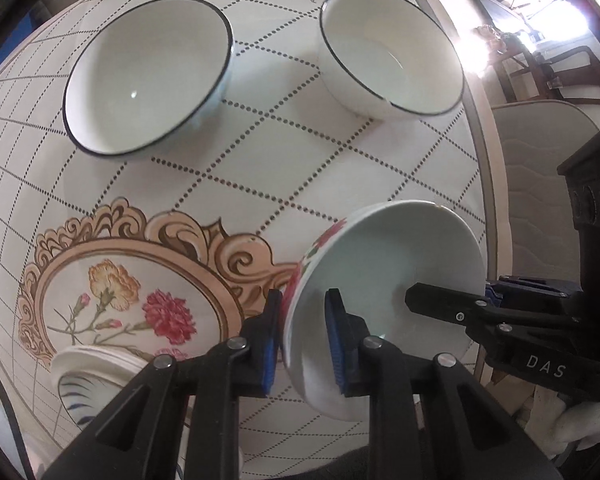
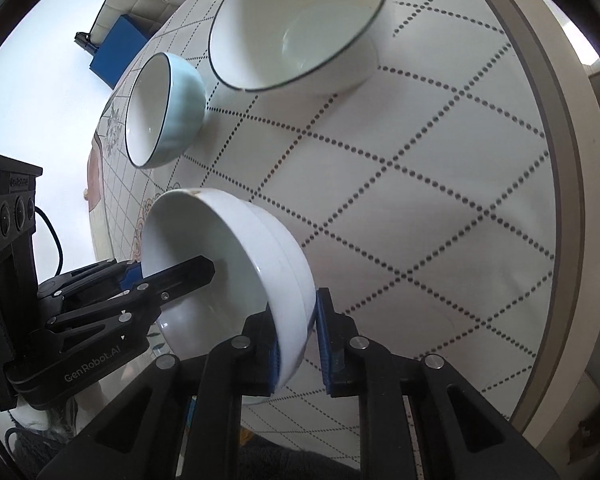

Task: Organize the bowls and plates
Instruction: 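Carry the red-flower bowl with both grippers toward the plate stack and lower it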

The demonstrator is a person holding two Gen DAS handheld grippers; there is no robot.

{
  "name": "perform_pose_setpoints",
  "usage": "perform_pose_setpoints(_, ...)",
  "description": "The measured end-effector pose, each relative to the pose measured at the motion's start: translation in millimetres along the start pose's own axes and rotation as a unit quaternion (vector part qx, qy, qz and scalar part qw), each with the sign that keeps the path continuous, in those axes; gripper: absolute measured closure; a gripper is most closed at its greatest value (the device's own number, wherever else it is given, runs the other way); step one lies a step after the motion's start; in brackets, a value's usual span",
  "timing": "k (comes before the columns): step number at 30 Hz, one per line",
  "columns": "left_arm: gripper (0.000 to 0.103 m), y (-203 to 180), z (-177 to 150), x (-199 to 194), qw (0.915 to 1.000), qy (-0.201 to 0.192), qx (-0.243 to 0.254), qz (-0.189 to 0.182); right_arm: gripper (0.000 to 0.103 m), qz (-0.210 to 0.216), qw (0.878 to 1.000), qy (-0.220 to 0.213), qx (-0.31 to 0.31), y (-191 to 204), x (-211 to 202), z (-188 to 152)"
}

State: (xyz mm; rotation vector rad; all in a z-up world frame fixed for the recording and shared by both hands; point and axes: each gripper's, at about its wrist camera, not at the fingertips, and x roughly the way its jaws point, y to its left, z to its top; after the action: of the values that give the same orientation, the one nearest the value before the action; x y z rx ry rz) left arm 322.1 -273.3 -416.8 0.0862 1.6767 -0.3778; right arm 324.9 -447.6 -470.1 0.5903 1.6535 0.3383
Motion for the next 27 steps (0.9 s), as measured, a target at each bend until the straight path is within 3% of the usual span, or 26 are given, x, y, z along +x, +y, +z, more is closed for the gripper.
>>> perform_pose_setpoints(7, 0.084, 2, -56, 7, 0.9997, 0.009, -0.015, -0.016, 0.086, -0.001, 1.000, 0.020, -0.005, -14, 2, -55)
perform_pose_setpoints(15, 0.084, -3, -102, 35, 0.9991, 0.033, -0.025, -0.010, 0.086, -0.018, 0.999, 0.043, -0.016, -20, 24, -87)
perform_pose_setpoints(20, 0.084, -4, -114, 51, 0.9984, 0.043, -0.036, -0.011, 0.086, -0.034, 0.998, 0.055, -0.021, -19, 35, -92)
perform_pose_setpoints(27, 0.084, -16, -105, 74, 0.9983, 0.045, -0.036, -0.008, 0.086, -0.044, 0.997, 0.059, -0.021, -15, 48, -91)
